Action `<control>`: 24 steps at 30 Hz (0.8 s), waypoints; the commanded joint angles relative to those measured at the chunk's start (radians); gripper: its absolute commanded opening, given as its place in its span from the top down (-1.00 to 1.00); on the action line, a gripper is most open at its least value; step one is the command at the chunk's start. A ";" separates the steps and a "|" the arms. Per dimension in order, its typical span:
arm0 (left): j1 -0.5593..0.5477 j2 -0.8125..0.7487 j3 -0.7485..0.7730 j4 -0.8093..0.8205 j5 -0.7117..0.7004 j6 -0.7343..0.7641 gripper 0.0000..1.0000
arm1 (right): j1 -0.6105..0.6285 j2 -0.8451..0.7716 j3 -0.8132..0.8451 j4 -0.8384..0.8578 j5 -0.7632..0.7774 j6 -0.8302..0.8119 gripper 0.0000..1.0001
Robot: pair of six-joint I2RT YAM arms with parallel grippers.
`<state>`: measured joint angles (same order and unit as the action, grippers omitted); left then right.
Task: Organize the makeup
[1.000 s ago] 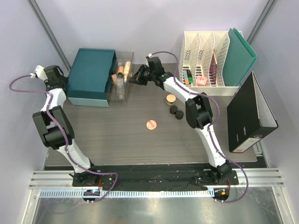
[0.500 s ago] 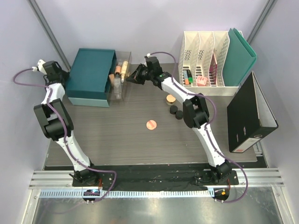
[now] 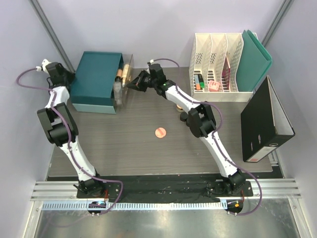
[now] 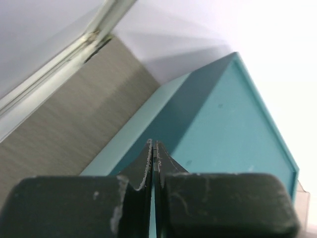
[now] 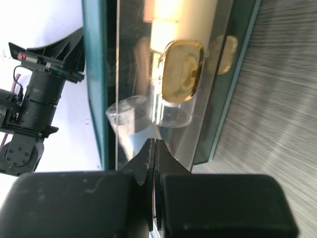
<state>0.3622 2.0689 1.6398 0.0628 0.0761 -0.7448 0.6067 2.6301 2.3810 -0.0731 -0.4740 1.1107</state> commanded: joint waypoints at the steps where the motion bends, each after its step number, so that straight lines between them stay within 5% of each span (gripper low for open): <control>1: -0.141 0.068 -0.005 -0.173 0.211 0.038 1.00 | 0.053 0.007 0.061 0.144 -0.037 0.067 0.98; 20: -0.236 0.105 0.081 -0.261 0.211 0.093 1.00 | 0.062 0.019 0.040 0.231 -0.051 0.124 0.98; 24: -0.207 0.019 -0.030 -0.100 0.156 0.029 1.00 | 0.062 0.010 0.032 0.233 -0.060 0.123 0.98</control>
<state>0.1146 2.1159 1.7256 0.0170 0.3138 -0.7055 0.6350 2.6598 2.3863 0.0738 -0.4988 1.2156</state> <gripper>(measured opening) 0.001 0.017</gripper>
